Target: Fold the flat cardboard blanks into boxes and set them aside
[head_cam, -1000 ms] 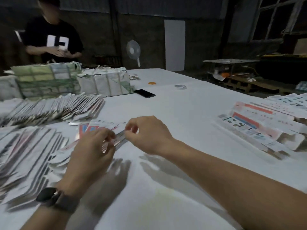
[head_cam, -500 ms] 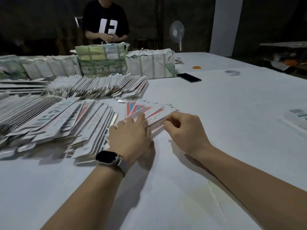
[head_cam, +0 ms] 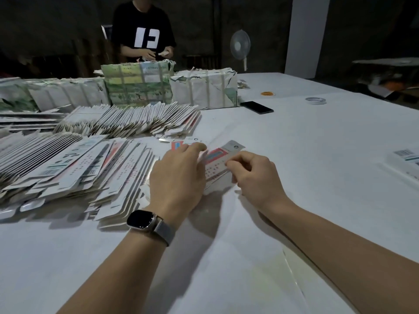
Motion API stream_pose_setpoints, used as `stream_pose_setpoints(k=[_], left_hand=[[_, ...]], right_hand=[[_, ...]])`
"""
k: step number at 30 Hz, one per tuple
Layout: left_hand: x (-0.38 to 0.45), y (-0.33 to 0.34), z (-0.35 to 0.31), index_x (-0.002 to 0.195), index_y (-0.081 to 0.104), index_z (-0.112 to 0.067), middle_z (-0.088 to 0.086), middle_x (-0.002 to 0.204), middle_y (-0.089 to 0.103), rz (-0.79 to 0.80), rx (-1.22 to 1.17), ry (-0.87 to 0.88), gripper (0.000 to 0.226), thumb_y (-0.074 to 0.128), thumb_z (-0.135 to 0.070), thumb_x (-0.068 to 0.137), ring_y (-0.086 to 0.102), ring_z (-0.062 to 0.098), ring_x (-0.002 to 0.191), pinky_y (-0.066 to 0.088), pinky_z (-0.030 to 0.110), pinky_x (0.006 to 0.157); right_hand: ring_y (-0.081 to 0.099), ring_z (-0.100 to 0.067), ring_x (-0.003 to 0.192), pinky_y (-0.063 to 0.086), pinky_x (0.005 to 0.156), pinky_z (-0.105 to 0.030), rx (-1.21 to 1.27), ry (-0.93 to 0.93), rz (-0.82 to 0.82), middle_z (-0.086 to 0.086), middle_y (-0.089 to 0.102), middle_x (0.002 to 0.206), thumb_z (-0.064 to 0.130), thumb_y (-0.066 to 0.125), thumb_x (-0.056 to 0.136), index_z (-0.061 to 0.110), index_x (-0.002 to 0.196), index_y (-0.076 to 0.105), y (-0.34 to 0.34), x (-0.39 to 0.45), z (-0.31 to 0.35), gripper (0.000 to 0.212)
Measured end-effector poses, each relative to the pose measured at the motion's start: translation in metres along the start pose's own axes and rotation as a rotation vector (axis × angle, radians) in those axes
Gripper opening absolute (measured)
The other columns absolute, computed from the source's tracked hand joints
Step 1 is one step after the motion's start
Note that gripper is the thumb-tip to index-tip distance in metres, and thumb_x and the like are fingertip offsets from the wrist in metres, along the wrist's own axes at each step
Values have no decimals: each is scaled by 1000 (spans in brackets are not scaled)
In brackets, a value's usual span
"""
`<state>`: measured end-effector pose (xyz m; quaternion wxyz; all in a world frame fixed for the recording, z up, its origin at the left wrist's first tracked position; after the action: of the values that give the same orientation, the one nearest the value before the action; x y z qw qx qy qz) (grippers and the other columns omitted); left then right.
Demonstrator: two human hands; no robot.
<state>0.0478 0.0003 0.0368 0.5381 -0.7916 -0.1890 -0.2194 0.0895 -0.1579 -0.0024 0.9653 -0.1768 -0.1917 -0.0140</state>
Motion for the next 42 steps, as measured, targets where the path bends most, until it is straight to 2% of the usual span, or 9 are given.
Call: stream_pose_setpoints(k=[4, 6, 10, 15, 19, 23, 28, 32, 42], left_hand=[[2, -16, -8, 121, 65, -21, -5, 105, 73, -138, -398, 6, 22, 56, -17, 101, 66, 17, 93, 53, 36, 77], [2, -4, -11, 107, 64, -24, -8, 97, 73, 18, -698, -103, 13, 58, -14, 101, 68, 8, 85, 57, 30, 74], [-7, 27, -12, 101, 61, -15, 9, 98, 74, 289, -1028, -338, 12, 58, -5, 95, 71, 29, 91, 57, 43, 76], [-8, 34, -7, 108, 72, -27, 2, 99, 77, 305, -1111, -420, 40, 35, -42, 108, 76, 21, 88, 58, 29, 63], [-13, 35, -6, 93, 81, -33, 3, 97, 79, 297, -1328, -525, 51, 34, -49, 108, 77, 21, 85, 61, 31, 63], [-17, 41, -6, 118, 73, -25, 8, 106, 78, 288, -1359, -550, 49, 34, -54, 107, 77, 27, 93, 62, 36, 68], [-17, 41, -10, 104, 77, -30, 5, 99, 79, 272, -1361, -507, 43, 40, -51, 105, 78, 22, 88, 61, 29, 64], [-18, 44, -7, 90, 81, -34, 5, 98, 80, 274, -1368, -504, 43, 44, -52, 103, 78, 24, 87, 61, 30, 64], [-16, 44, -10, 113, 71, -31, 5, 101, 79, 307, -1367, -412, 45, 49, -61, 88, 77, 25, 88, 61, 33, 62]], right_hand=[[60, -5, 67, 46, 65, -28, 243, 96, -57, 6, 66, 83, 35, 63, 96, 35, 104, 59, -7, 5, -5, 10], [61, -8, 68, 45, 59, -26, 321, 125, -67, 2, 63, 88, 40, 60, 97, 36, 116, 51, -10, 8, -5, 21], [65, -2, 58, 44, 45, -13, 499, 125, -49, 8, 71, 74, 22, 59, 100, 23, 123, 55, -11, 7, 0, 24], [76, -16, 81, 58, 62, -24, 563, 112, 108, 3, 78, 95, 12, 58, 100, 27, 120, 63, -3, 2, 3, 26], [76, -21, 86, 61, 67, -31, 491, 74, 183, -2, 78, 98, 15, 54, 103, 24, 126, 63, 5, -1, 7, 27], [75, -24, 92, 61, 83, -47, 449, 45, 232, -3, 77, 104, 26, 54, 100, 25, 123, 64, 11, -5, 5, 25], [74, -20, 96, 60, 81, -42, 435, 37, 277, 1, 75, 109, 40, 64, 88, 27, 124, 62, 14, -5, 3, 38], [74, -21, 96, 58, 78, -37, 476, 55, 299, -2, 75, 111, 35, 66, 89, 24, 127, 60, 16, -6, 1, 40], [72, -20, 98, 58, 78, -32, 592, 79, 337, -6, 73, 117, 16, 57, 101, 17, 133, 56, 21, -11, 5, 32]])
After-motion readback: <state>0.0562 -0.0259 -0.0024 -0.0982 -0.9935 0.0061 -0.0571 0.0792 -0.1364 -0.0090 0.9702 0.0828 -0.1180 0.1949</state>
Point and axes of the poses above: each hand's wrist, its own x-axis towards the middle knuckle, its own y-axis out of the palm, z = x × y, the point moved 7 cm from there along x, towards the middle knuckle
